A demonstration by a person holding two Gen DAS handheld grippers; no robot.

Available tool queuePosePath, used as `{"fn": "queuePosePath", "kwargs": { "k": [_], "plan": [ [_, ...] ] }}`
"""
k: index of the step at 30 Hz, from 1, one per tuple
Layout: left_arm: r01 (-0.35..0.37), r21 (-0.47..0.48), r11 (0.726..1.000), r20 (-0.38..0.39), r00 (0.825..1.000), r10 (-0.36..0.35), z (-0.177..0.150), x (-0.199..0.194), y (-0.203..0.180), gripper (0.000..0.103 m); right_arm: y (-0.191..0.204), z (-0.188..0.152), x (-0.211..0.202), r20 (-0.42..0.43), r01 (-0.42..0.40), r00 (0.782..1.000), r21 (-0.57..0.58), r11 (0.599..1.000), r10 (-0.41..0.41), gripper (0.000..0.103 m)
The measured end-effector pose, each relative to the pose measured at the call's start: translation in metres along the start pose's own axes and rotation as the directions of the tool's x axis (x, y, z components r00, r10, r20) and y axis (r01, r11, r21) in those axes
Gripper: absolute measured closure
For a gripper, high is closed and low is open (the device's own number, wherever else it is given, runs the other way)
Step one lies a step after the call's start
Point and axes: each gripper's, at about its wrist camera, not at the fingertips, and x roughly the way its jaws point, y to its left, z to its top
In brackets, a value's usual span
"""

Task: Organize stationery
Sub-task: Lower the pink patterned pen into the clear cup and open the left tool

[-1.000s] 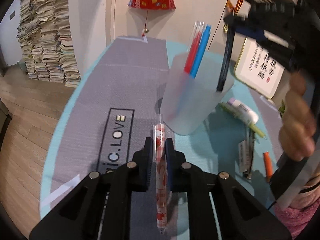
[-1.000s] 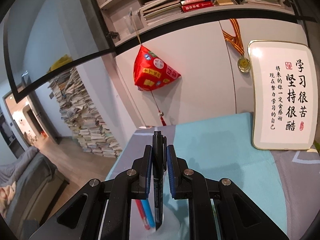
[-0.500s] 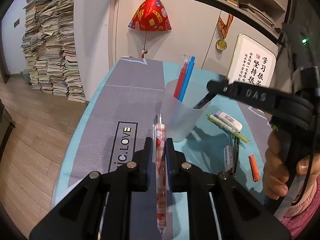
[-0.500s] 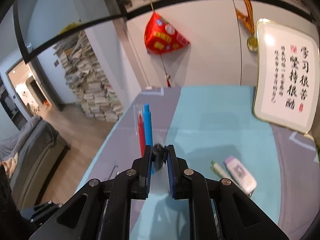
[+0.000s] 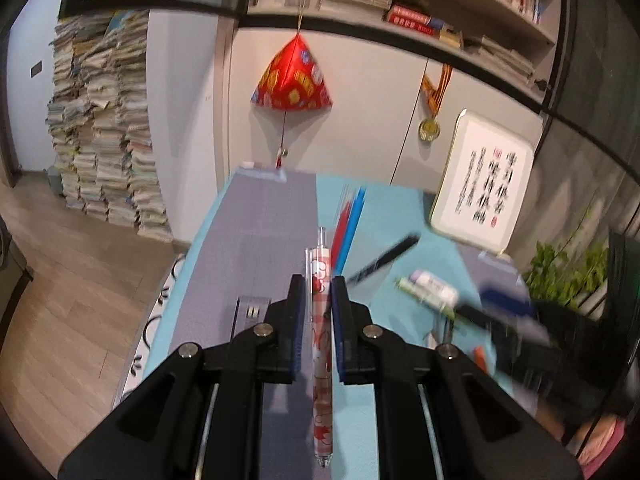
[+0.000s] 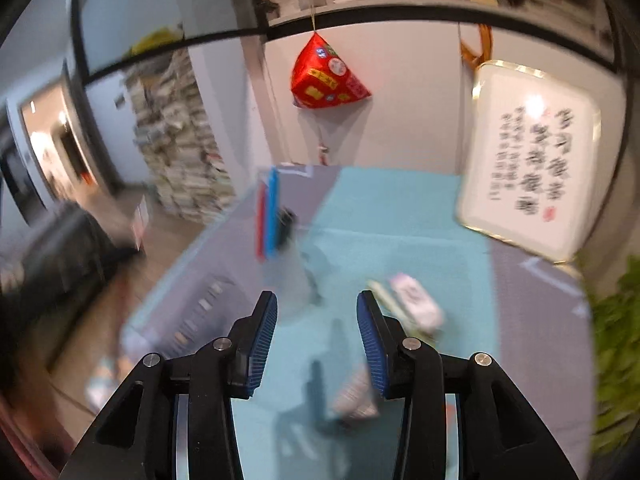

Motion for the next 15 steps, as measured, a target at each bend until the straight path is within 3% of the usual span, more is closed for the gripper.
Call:
{"fn": "queuePosePath", "kwargs": {
  "k": [4,10,15],
  "plan": [
    [0.007,0.007,1.000,0.061,0.998,-0.008,0.026,0.000,-0.011,0.092,-0.017,-0.030,-0.007,-0.065,0.093,0.994,-0.008,0.996,-0.094,0.061],
    [0.040,0.006,0.999,0.082,0.996,-0.040,0.055,0.021,-0.026,0.092,-0.054,-0.059,-0.008,-0.126,0.098,0.989,0.115,0.989,-0.083,0.061],
    [-0.035,-0.001,0.999,0.114,0.993,0.035,0.065,0.048,-0.030,0.092,-0.061,-0.063,-0.012,-0.120,0.105,0.989,0.111,0.988,-0.091,0.061]
  ]
}}
